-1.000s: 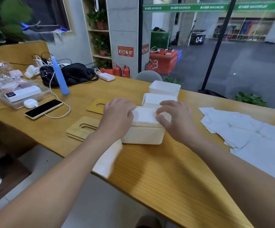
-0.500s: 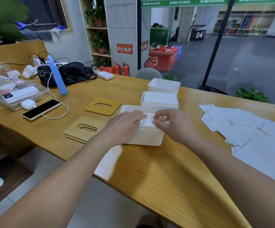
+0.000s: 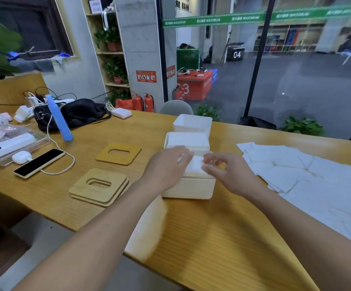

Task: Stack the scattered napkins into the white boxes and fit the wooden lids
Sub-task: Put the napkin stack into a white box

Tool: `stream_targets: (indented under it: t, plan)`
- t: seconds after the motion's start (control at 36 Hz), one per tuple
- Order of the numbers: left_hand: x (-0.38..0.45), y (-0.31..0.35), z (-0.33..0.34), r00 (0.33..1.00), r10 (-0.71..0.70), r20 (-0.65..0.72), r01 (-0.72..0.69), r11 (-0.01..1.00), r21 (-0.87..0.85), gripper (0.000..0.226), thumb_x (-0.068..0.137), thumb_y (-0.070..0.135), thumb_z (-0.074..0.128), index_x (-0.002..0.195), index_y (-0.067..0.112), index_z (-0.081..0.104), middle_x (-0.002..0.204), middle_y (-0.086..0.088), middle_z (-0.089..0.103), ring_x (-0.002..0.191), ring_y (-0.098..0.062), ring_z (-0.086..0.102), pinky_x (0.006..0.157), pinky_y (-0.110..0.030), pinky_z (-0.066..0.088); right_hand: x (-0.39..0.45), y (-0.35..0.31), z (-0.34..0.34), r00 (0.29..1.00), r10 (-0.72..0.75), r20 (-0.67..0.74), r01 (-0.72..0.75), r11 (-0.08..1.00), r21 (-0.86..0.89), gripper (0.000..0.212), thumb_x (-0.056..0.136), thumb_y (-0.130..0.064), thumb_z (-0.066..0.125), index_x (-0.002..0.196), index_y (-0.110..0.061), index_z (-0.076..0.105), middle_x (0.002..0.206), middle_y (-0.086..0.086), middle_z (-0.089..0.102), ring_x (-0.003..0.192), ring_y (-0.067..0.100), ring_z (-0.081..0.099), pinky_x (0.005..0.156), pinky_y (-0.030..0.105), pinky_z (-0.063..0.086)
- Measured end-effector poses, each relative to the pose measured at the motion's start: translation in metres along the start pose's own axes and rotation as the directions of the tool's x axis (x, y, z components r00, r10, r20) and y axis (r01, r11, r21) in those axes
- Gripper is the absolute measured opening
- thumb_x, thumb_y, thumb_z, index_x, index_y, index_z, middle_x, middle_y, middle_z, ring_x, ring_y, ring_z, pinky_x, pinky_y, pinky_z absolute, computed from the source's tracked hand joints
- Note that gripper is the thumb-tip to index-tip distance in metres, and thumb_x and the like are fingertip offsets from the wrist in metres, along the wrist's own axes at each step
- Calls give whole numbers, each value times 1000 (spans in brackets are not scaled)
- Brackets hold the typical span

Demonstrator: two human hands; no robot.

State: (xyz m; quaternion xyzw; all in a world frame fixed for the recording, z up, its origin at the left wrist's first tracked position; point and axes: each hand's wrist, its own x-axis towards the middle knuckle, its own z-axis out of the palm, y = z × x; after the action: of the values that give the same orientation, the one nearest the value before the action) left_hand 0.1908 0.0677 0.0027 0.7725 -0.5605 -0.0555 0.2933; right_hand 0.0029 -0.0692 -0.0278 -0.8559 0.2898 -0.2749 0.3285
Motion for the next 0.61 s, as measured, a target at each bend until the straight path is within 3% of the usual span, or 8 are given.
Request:
stream_targets:
  t: [0.06,0.11,0.17,0.25,0.33,0.44,0.53,0.61]
  plan:
    - [18,2,1,1000,19,10,-20,995,103,41,114,48,42,147,34,62,160,10,55,151,-19,45,120,-42,39,2,2,-1,1000,-2,-13,3,999,49,16,94,-50,78,106,-40,78,122,-31,71,104,-1,63,89,28,52]
    - [35,6,4,993,51,107,-70,981,182,53,116,47,39,165,30,42,178,5,26,166,-17,15,133,-44,15,5,1,-2,999,-3,-44,7,996,86,15,95,-46,79,107,-38,79,124,-31,71,104,0,63,90,27,52]
    - [49,8,9,982,53,182,-95,968,231,60,116,52,33,171,30,28,182,4,12,168,-17,3,135,-48,4,9,1,-6,996,-12,-83,19,997,81,13,97,-43,77,109,-37,79,123,-30,72,102,-1,63,84,23,48]
    - [62,1,20,965,8,263,-86,954,286,66,114,60,26,173,31,18,182,5,5,168,-18,-3,135,-51,0,23,7,-14,995,25,-99,-20,998,53,14,100,-41,75,114,-39,77,109,-25,71,99,-4,61,74,11,44]
    - [62,-5,28,949,-9,314,-104,935,340,67,113,62,19,174,33,15,182,7,4,168,-15,-3,135,-49,-2,45,20,-18,991,82,-105,-80,996,25,22,103,-41,70,124,-38,74,110,-16,71,97,-2,62,68,13,44]
    - [59,-9,31,958,11,286,-116,929,350,67,112,61,16,173,32,17,182,8,9,167,-13,3,135,-48,0,78,36,-14,990,97,-102,-101,994,-36,41,108,-35,63,149,-31,60,131,-15,65,109,6,61,81,28,52]
    - [61,-18,31,958,18,285,-122,928,352,67,111,63,15,172,35,15,182,11,7,167,-11,1,135,-48,1,102,44,-7,992,113,-59,-116,992,-53,53,109,-30,62,159,-30,46,135,-13,59,112,12,60,88,32,53]
    - [61,-28,24,959,10,284,-113,930,349,65,112,63,17,172,37,15,181,13,5,167,-9,-1,135,-46,0,123,50,4,994,98,-48,-103,988,-113,61,108,-27,63,164,-29,38,133,-9,56,102,14,60,90,35,52]
